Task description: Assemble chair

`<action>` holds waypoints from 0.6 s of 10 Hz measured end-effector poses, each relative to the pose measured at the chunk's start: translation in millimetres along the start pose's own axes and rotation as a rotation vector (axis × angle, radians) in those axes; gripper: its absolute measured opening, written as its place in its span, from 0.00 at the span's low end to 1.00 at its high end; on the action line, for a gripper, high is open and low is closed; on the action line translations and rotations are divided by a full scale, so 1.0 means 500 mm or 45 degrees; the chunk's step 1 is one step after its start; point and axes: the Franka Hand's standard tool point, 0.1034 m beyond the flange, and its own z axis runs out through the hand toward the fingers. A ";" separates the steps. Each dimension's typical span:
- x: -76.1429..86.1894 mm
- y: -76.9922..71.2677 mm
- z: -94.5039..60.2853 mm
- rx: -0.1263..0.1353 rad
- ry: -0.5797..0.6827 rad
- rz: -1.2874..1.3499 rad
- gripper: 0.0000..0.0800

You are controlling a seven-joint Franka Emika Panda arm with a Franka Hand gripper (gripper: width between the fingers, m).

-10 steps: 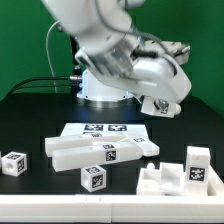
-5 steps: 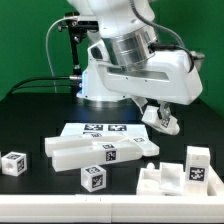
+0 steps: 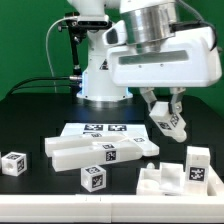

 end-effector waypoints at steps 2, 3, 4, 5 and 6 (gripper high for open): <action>0.001 -0.016 -0.002 0.023 0.066 -0.034 0.36; 0.016 -0.033 -0.014 0.039 0.123 -0.081 0.36; 0.034 -0.039 -0.024 0.059 0.169 -0.116 0.36; 0.049 -0.041 -0.035 0.088 0.222 -0.120 0.36; 0.055 -0.042 -0.038 0.102 0.257 -0.131 0.36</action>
Offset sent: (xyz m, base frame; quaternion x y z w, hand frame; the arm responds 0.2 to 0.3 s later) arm 0.0412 -0.0418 0.0192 -0.0053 0.1216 -0.1117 0.9863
